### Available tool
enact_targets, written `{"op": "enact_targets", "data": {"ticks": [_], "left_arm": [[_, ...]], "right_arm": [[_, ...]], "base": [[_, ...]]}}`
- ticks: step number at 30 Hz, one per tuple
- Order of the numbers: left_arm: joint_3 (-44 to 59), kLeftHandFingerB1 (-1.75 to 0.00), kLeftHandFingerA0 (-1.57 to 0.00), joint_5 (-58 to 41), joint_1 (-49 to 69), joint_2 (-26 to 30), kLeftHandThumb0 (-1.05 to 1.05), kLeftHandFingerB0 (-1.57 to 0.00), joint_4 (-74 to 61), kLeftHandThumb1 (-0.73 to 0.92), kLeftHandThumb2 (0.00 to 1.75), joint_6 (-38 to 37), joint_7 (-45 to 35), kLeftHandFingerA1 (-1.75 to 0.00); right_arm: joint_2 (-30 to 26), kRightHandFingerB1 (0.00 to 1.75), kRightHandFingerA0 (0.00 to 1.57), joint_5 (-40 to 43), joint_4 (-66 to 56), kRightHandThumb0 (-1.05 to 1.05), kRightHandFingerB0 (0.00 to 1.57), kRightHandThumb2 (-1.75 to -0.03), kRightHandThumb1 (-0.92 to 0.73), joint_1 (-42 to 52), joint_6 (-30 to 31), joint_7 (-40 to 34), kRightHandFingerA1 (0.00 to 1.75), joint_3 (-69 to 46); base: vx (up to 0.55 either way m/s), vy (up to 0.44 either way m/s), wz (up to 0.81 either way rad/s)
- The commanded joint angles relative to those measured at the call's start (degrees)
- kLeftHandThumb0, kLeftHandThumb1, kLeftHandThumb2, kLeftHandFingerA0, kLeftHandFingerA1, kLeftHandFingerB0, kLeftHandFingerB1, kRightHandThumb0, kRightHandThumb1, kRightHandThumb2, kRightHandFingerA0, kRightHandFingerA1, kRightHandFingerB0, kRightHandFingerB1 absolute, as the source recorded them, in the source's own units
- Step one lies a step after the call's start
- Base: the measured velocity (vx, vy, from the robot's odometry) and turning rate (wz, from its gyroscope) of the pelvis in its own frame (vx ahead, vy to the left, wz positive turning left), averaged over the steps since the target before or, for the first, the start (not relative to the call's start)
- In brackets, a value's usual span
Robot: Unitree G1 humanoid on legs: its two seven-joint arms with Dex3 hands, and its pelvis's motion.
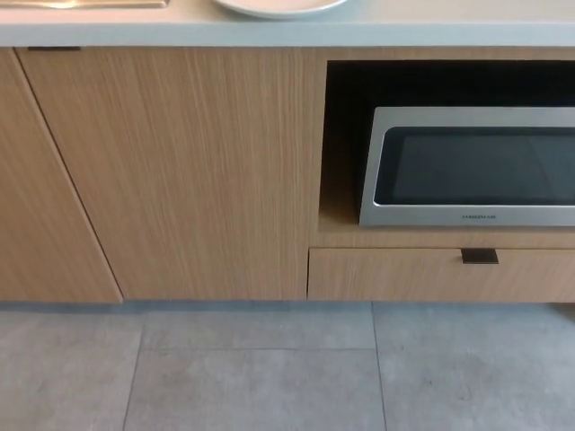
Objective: Walk towards the tissue paper container and pull out a piece of tissue paper and use it to wipe the plate
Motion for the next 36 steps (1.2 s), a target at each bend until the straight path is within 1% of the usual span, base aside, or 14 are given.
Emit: {"op": "enact_targets", "data": {"ticks": [1,2,10,11,14,16,17,19,20,23,24,28,30,36], "left_arm": [[1.97,-0.83,-0.93,-2.22,0.28,-0.20,0.17,-0.69,0.51,0.64,1.22,-10.29,0.99,-1.04],[2.46,-0.85,-0.88,-2.33,0.12,-0.41,0.23,-0.71,1.37,0.68,1.22,-11.30,1.77,-1.13],[4.06,-0.82,-0.81,-1.72,-0.93,0.13,0.22,-0.69,2.68,0.66,1.21,-12.10,4.96,-1.18],[4.29,-0.84,-0.82,-1.73,-0.72,0.08,0.13,-0.70,2.38,0.70,1.04,-12.21,5.26,-1.15],[4.48,-0.84,-0.82,-1.65,-0.70,0.04,0.13,-0.70,2.44,0.70,1.04,-12.48,5.45,-1.15],[4.20,-0.80,-0.83,-1.27,-0.69,0.20,0.16,-0.69,3.12,0.70,1.06,-13.11,5.44,-1.11],[4.23,-0.82,-0.87,-1.41,-0.65,0.15,0.21,-0.70,3.33,0.66,1.23,-13.69,5.19,-1.06],[4.19,-0.82,-0.87,-1.48,-0.71,0.18,0.21,-0.70,3.57,0.66,1.23,-13.96,5.19,-1.06],[4.49,-0.85,-0.93,-1.94,-0.90,0.17,0.17,-0.72,4.16,0.71,1.13,-13.93,5.01,-1.34],[4.95,-0.85,-0.93,-2.66,-1.26,0.19,0.17,-0.72,5.21,0.71,1.13,-13.95,4.73,-1.34],[4.93,-0.85,-0.95,-2.60,-1.47,0.23,0.10,-0.72,5.50,0.75,1.06,-14.02,5.06,-1.51],[4.88,-0.85,-0.95,-2.50,-1.86,0.30,0.10,-0.72,6.07,0.75,1.06,-14.18,5.61,-1.51],[4.58,-0.81,-0.96,-2.14,-1.25,0.72,0.11,-0.68,6.12,0.68,1.22,-15.06,5.24,-1.05],[3.95,-0.79,-0.90,-1.29,-0.48,1.91,0.16,-0.67,8.69,0.67,1.20,-16.24,4.94,-1.00]], "right_arm": [[0.53,0.38,0.80,2.93,0.57,0.01,0.47,-0.64,-0.70,-0.20,-5.44,-3.35,0.48,-2.16],[0.53,0.40,0.79,3.31,1.10,0.02,0.46,-0.67,-0.70,-0.19,-5.84,-2.94,0.50,-2.45],[-0.09,0.39,0.81,3.46,1.62,-0.03,0.46,-0.63,-0.70,0.39,-6.63,-2.04,0.50,-2.67],[-0.18,0.38,0.85,3.23,0.48,-0.03,0.48,-0.61,-0.69,0.86,-6.15,-2.76,0.49,-2.53],[-0.25,0.38,0.85,3.27,-0.11,-0.03,0.48,-0.61,-0.69,1.14,-5.93,-3.16,0.49,-2.30],[-0.26,0.38,0.86,3.18,0.03,-0.05,0.50,-0.59,-0.67,1.16,-5.89,-3.28,0.48,-2.05],[-0.20,0.38,0.87,3.19,-0.20,-0.05,0.51,-0.59,-0.67,1.37,-5.69,-3.37,0.48,-1.94],[-0.22,0.38,0.87,3.29,-0.27,-0.05,0.51,-0.59,-0.67,1.43,-5.65,-3.45,0.48,-1.81],[-0.22,0.38,0.87,3.67,0.06,-0.03,0.53,-0.59,-0.68,1.13,-5.78,-3.41,0.48,-1.99],[-0.23,0.38,0.87,4.24,0.69,-0.03,0.53,-0.59,-0.68,0.62,-6.06,-3.33,0.48,-2.28],[-0.51,0.39,0.87,4.13,1.17,0.01,0.53,-0.59,-0.65,0.41,-6.30,-3.39,0.49,-2.23],[-1.06,0.39,0.87,4.05,2.30,0.01,0.53,-0.59,-0.65,-0.07,-6.89,-3.50,0.49,-2.08],[-2.31,0.43,0.84,2.16,0.88,0.03,0.54,-0.67,-0.68,1.37,-6.85,-3.58,0.51,-0.68],[-5.53,0.42,0.86,2.70,5.58,-0.02,0.53,-0.65,-0.69,1.49,-9.24,-1.31,0.52,-0.43]], "base": [[0.00,0.000,0.00],[0.00,0.000,0.00],[0.00,0.000,0.00],[0.00,0.000,0.00],[0.00,0.000,0.00],[0.00,0.000,0.00],[0.00,0.000,0.00],[0.00,0.000,0.00],[0.00,0.000,0.00],[0.00,0.000,0.00],[0.00,0.000,0.00],[0.00,0.000,0.00],[0.00,0.000,0.00],[0.00,0.000,0.00]]}}
